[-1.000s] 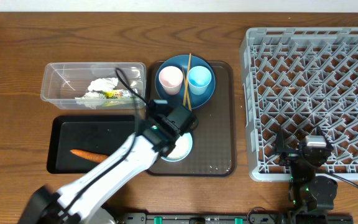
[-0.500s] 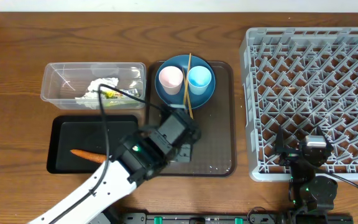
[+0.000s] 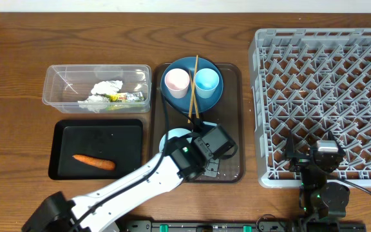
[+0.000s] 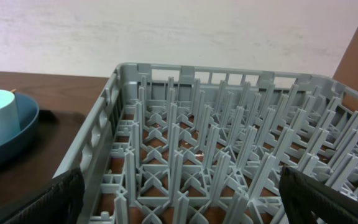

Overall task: Sort waste into correct bins and load items into the dishwasher rack
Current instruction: 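Lift the rice bowl with the left gripper and carry it left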

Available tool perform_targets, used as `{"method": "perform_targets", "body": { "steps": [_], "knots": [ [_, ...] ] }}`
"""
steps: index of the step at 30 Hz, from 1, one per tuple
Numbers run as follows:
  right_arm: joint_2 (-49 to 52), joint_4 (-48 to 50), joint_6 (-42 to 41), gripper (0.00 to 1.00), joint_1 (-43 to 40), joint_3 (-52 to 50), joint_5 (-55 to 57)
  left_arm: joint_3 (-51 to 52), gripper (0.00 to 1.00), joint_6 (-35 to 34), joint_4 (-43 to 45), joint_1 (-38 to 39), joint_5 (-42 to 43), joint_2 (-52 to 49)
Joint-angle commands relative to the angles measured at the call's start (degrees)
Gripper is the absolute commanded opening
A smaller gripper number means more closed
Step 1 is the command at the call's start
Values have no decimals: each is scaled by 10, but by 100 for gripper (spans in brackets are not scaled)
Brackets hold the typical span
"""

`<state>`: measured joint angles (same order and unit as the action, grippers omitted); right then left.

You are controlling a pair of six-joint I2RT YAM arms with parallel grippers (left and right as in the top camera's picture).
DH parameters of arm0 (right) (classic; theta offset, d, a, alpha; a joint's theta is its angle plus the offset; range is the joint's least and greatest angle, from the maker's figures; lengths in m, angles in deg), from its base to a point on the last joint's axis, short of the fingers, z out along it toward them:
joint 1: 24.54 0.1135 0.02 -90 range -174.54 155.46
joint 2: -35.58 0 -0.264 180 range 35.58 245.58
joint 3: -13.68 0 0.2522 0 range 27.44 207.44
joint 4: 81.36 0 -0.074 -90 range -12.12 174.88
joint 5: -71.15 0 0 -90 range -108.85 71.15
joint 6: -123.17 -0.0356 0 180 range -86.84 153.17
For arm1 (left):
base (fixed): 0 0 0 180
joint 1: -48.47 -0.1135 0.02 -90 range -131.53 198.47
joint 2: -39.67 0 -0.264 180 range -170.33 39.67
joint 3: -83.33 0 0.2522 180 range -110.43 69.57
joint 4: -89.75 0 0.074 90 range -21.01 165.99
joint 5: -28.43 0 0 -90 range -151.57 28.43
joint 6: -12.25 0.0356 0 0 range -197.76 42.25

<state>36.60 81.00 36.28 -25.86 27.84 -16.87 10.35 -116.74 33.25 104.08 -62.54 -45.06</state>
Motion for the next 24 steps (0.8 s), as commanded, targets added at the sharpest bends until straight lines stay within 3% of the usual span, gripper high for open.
{"method": "perform_targets", "body": {
  "steps": [1, 14, 17, 24],
  "knots": [
    [-1, -2, -9, 99, -1, -1, 4, -2, 46, -5, 7, 1, -27, -23],
    [-1, -2, -9, 99, -1, -1, 4, -2, 45, -5, 30, 1, -92, -84],
    [-1, -2, -9, 99, -1, -1, 4, -1, 35, -5, 43, 1, -92, -96],
    [-1, -2, -9, 99, -1, -1, 4, -1, 35, -5, 73, 1, -116, -136]
  ]
}}
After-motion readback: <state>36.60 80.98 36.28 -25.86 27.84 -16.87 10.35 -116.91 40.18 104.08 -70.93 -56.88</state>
